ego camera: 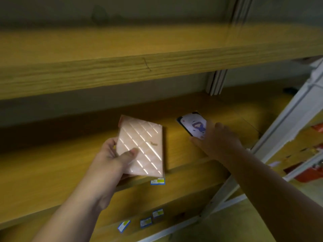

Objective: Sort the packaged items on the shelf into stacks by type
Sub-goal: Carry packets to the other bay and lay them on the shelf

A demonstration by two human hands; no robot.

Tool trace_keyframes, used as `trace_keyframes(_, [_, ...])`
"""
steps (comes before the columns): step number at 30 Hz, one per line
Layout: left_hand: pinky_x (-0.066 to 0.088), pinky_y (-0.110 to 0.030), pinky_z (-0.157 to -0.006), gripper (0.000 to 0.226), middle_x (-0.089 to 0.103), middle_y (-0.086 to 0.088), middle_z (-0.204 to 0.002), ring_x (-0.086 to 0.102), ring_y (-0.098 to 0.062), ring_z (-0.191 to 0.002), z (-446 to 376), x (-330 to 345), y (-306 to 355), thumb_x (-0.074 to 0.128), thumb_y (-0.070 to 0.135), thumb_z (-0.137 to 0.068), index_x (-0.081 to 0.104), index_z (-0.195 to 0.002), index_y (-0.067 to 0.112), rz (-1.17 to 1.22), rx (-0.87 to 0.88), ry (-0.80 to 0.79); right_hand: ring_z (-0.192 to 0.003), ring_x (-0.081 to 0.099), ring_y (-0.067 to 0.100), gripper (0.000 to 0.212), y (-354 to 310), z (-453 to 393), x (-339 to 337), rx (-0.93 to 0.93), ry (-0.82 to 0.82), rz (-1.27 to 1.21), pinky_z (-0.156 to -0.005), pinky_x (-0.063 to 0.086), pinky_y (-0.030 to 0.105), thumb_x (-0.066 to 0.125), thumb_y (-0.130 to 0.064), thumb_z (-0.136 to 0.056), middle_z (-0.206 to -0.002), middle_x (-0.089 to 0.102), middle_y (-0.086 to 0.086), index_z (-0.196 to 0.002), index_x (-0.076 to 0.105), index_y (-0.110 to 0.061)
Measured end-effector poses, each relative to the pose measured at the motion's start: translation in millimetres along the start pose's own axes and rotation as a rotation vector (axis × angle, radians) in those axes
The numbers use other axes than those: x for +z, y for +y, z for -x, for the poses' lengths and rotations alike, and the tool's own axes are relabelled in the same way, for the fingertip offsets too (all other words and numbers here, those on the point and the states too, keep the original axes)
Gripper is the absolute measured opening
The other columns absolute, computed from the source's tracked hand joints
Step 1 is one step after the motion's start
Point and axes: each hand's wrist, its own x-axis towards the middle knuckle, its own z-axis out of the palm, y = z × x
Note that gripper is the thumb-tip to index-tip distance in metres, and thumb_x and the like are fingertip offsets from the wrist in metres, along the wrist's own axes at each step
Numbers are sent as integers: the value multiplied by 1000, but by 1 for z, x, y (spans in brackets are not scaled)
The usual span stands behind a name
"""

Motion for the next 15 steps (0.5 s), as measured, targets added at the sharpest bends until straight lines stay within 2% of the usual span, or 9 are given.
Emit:
trace_keyframes(4, [58,-27,-60,28,80,-6,-99,77,-23,-83,3,12,1,67,8,-90,58,-115,19,42,17,-33,-109,55,31,94,0,-10,-3,29,31,-31,-81,46,37,60,-80,-72,-123,55,17,-130,44,-8])
trace_keyframes(7, [59,-26,-59,28,80,-7,-99,77,-24,-84,4,18,0,67,7,-91,58,-114,19,57,31,-29,-113,52,30,112,3,-14,-13,58,-49,-35,-80,41,35,67,-84,-60,-129,50,16,-137,40,-7])
trace_keyframes(9, [59,-28,-62,30,79,-7,-102,77,-24,-87,6,23,-1,68,9,-90,58,-117,19,57,33,-31,-118,52,30,110,6,-12,-18,67,-125,-104,-85,44,35,71,-78,-63,-134,49,16,-141,39,-8])
trace_keyframes(11, [58,-29,-64,32,79,-6,-104,77,-24,-89,7,28,-1,69,11,-89,58,-118,20,55,46,-27,-109,58,27,79,12,-8,-21,61,-157,-331,-86,51,35,75,-62,-75,-126,58,14,-130,53,-10])
trace_keyframes(13, [58,-30,-66,35,79,-5,-105,77,-24,-90,7,33,-2,71,15,-87,59,-119,21,61,62,-18,-88,61,18,35,17,-1,-25,83,-144,-577,-68,51,28,68,-45,-89,-107,63,10,-105,60,-14])
trace_keyframes(15, [58,-32,-65,37,79,-5,-106,77,-25,-90,8,39,-4,72,19,-84,59,-118,22,60,73,-6,-84,59,17,21,22,7,-30,115,-171,-697,-63,47,24,59,-34,-98,-101,63,10,-98,56,-13])
